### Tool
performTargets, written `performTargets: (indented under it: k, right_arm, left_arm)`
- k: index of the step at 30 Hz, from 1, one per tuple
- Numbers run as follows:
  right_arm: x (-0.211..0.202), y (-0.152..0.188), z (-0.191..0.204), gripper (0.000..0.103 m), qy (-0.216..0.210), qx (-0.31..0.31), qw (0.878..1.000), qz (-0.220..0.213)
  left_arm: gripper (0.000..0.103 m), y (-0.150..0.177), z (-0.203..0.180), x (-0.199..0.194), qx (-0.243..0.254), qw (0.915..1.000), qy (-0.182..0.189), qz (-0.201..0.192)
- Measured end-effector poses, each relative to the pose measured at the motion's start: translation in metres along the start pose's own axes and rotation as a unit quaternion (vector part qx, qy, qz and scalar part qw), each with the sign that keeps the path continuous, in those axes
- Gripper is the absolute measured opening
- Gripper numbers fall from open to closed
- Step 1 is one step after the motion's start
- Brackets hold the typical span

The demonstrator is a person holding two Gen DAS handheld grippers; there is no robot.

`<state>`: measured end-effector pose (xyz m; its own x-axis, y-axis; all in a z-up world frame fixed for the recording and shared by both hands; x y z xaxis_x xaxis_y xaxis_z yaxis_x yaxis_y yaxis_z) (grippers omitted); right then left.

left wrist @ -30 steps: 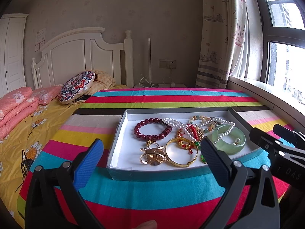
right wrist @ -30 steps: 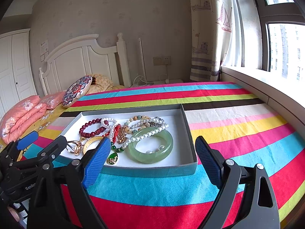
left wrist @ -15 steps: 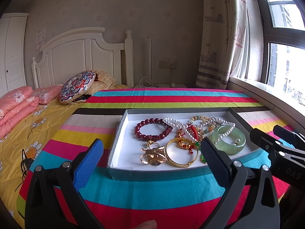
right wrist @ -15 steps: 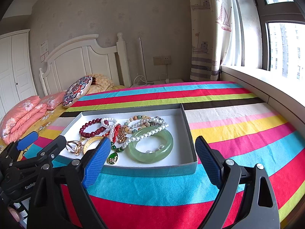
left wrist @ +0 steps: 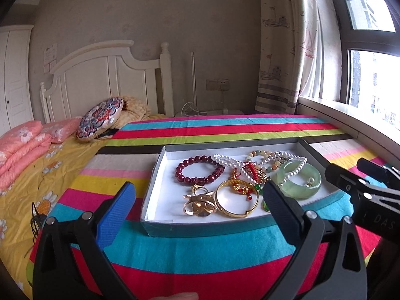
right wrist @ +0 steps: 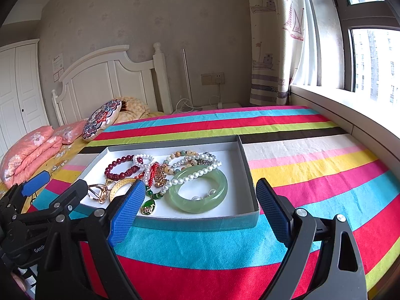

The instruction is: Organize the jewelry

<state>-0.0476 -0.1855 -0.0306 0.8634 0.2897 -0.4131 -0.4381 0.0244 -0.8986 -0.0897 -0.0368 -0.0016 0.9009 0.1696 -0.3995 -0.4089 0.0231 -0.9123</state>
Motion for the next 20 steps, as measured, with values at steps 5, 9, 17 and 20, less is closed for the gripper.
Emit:
performTargets:
  k: [5,9,17,20]
  right_arm:
    - [0.0,0.001,0.001,0.087,-0.001,0.001,1.0,0.001]
    - [0.0,0.001,0.002,0.087,-0.002,0.001,1.0,0.001]
    - [-0.006,0.005,0.006,0.087,-0.023,0.009,1.0,0.015]
    - [-0.007,0.019,0.015,0.087,-0.048,0.009,0.996,0.076]
  left_arm:
    - [0.101,-0.001,0.001,-0.007,0.025,0.9991,-0.029,-0.016]
    - [0.101,-0.005,0.005,-0.01,-0.001,0.9997,-0.015,-0.018]
    - [0.101,0.016,0.013,0.0,-0.006,0.9953,0.019,0.095]
    - [0.101,0.039,0.025,0.003,-0.021,0.9872,0.028,0.155]
Point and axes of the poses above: each gripper's, at about its wrist camera, not at the fingertips, and x roughly the way its jaws point, z to its left, y to its underside, the point moved 10 cm from there along x, roughly the way its jaws point, and after that the axes turned 4 degrees about -y, right-handed, at the moved point
